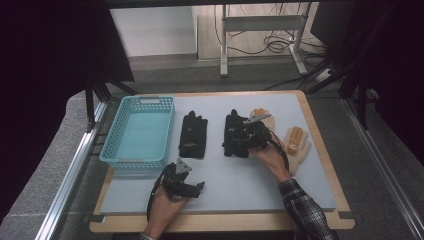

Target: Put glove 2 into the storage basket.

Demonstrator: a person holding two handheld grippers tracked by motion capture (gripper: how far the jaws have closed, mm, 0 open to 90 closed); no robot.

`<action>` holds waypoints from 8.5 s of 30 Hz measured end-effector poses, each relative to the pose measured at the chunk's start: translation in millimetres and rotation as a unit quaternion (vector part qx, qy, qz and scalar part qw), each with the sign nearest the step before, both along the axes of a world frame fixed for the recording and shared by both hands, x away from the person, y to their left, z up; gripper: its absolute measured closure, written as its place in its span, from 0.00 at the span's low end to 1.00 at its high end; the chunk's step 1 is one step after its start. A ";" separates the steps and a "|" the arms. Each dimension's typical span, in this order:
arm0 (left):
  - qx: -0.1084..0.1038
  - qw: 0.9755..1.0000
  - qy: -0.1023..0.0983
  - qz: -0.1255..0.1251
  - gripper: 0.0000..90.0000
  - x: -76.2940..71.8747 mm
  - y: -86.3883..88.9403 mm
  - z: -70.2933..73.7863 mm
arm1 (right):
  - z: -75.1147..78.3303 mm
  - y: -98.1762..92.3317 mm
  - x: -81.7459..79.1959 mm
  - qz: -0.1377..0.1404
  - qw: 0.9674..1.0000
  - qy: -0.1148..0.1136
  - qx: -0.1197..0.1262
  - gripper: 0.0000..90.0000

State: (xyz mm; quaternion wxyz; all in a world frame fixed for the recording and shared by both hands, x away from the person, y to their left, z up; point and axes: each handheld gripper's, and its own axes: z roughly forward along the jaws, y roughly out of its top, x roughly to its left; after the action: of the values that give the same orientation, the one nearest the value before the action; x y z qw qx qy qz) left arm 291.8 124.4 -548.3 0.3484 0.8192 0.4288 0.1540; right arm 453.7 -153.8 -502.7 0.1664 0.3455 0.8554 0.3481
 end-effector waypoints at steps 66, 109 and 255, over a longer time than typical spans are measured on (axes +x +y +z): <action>0.001 1.000 0.001 0.001 0.06 -0.2 0.0 0.2 | 0.8 -33.6 -105.5 0.020 0.999 0.013 0.039 0.86; 0.002 1.000 0.001 0.000 0.06 0.0 0.4 0.2 | 9.1 65.2 -32.7 0.087 0.994 0.011 0.058 0.53; 0.017 1.000 -0.006 0.022 0.02 -16.5 27.3 -0.7 | -28.6 -18.1 -151.6 0.043 0.997 0.029 0.053 0.78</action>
State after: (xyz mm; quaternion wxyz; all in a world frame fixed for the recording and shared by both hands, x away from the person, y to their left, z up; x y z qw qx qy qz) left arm 275.3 151.7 -549.0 0.3334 0.8144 0.4420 0.1740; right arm 302.0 -172.0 -531.3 0.1082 0.3266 0.8543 0.3896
